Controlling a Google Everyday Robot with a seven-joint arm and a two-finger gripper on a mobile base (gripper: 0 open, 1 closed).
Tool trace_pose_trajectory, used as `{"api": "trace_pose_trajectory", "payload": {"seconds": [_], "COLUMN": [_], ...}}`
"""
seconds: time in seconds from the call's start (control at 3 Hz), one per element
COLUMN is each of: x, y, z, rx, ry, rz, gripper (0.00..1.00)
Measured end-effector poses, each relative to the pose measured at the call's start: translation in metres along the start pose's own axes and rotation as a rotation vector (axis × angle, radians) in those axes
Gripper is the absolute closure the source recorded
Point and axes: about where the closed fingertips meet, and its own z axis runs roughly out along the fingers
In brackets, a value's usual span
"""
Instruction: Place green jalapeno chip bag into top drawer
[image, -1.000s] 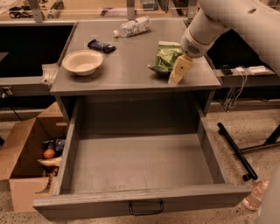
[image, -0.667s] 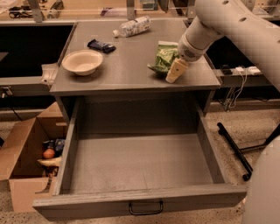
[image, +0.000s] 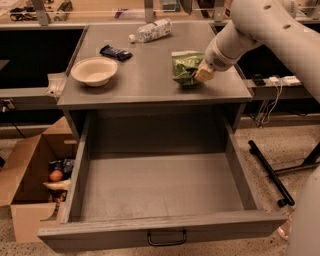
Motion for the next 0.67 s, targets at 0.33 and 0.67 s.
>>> {"api": "trace_pose_trajectory", "payload": {"seconds": [0.33,0.67], "x": [-0.013,-0.016], "y": [0.011,0.029], "z": [-0.041,-0.099], "rx": [0.017,-0.007], "ry": [-0.135,-0.329], "rz": [-0.052,-0.108], "gripper": [0.96,1.00]}}
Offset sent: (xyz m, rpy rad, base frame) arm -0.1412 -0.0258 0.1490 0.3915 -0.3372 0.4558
